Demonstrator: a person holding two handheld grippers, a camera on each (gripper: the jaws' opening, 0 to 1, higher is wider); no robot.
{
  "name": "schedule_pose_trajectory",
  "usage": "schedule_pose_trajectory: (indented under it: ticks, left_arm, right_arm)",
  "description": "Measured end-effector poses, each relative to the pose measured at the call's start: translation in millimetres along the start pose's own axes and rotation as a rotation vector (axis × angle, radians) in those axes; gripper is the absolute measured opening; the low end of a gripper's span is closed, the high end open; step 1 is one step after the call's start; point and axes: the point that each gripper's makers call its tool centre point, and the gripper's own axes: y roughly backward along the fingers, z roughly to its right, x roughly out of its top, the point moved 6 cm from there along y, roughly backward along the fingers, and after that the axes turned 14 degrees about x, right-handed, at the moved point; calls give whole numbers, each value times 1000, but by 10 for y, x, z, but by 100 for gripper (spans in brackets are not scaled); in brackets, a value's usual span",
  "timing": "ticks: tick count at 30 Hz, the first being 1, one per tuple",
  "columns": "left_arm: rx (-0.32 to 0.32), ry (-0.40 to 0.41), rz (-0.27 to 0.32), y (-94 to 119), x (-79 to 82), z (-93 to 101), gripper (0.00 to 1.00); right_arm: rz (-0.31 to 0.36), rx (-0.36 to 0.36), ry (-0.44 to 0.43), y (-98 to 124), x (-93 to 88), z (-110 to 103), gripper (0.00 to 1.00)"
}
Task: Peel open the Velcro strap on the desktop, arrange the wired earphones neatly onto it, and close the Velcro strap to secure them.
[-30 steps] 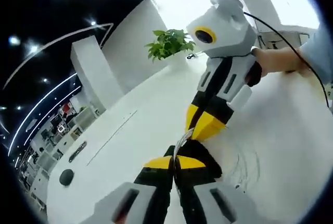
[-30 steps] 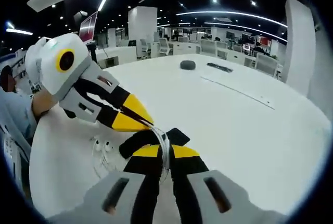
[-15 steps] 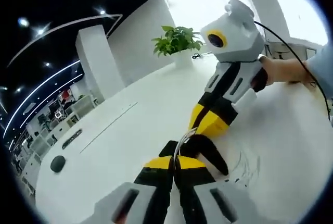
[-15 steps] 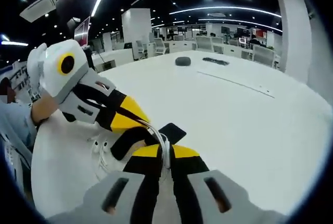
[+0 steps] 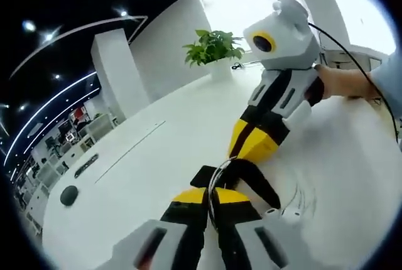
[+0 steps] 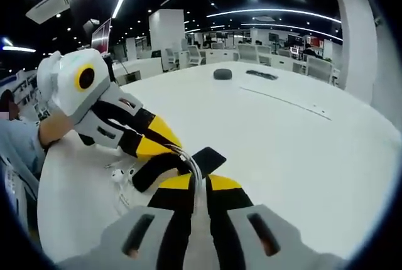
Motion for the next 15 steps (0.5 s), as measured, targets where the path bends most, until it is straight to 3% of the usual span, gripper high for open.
schedule_pose_trajectory:
  ticks: [15]
  left_arm:
    - [-16,34,3,52,-7,60,11]
  right_arm:
    - [-27,14,18,21,-63,-79,9]
